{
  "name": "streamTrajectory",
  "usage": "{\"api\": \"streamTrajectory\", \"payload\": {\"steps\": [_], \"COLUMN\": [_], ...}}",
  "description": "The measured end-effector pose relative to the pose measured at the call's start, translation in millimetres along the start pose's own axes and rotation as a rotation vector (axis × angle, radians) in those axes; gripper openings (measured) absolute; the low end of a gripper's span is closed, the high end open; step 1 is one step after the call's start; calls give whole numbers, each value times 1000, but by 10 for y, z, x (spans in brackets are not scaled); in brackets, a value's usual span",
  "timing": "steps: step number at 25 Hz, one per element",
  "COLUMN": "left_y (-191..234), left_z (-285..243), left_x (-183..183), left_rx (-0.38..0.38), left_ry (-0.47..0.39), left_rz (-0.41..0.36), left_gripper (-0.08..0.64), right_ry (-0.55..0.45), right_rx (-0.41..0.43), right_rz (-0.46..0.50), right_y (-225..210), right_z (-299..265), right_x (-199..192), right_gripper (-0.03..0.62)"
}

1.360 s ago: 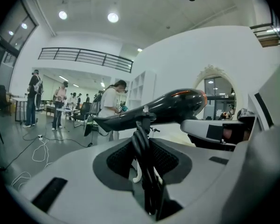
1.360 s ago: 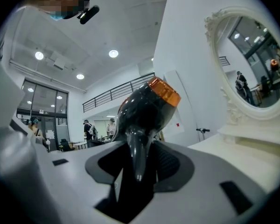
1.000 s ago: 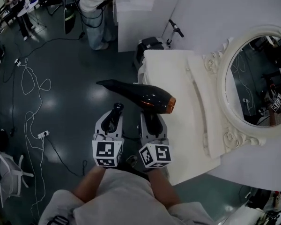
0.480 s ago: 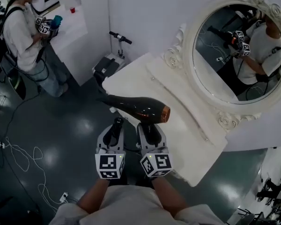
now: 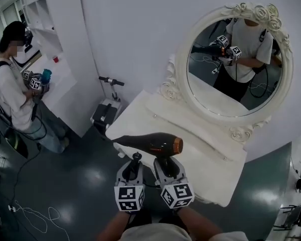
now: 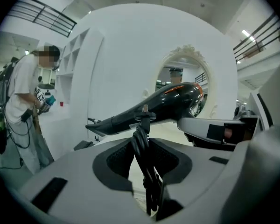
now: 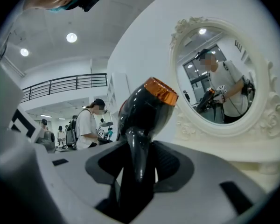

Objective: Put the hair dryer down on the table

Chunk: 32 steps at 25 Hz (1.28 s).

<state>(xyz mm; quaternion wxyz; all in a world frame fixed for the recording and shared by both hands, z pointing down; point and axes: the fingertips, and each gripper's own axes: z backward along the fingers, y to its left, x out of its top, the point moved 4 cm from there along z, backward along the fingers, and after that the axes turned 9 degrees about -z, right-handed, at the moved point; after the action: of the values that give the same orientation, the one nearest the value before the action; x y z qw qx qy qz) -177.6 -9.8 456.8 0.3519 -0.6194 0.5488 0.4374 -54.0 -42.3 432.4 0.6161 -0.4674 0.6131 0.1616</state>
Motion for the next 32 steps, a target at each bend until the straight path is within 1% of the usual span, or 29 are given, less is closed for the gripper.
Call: {"api": "streamTrajectory", "payload": {"steps": [2,6,9,14,17,20,22,26,32], "left_y": [10,4,24,87,67,0,-57,-107,-121], "left_z": [-20,-57,-167,-325,-405,-495,-581,-794,-1107], "left_x": [-16,-31,-31,-99,-170,-247,-283,-364,-433], "left_rx": [-29,-76,-116,-159,-190,-206,-218,-229,-215], "left_ry": [9,9,6,18,34,55,60,70,105], "left_rz": [9,-10,-38,-71,-76,-69,-76,-91,-93], "left_gripper": [101,101,100,98,98,98,98,98,98], "right_ry": [7,-12,-43,-79,-93,-87,-86,-81,-67], "right_rx": [-16,-64,-121,-236,-297,-355,-380,-410,-441], "right_rz": [3,-18,-45,-120,-161,-214,-230,-250,-293], "right_y": [16,20,-39,-130,-242,-424,-547,-761,-1052], "right_z": [6,19,-29,-58,-21,23,23,-68,-250], "right_x": [-8,-45,-85,-240,-303,-383,-423,-503,-574], "right_gripper": [184,184,184,184,184,184,183,183,183]}}
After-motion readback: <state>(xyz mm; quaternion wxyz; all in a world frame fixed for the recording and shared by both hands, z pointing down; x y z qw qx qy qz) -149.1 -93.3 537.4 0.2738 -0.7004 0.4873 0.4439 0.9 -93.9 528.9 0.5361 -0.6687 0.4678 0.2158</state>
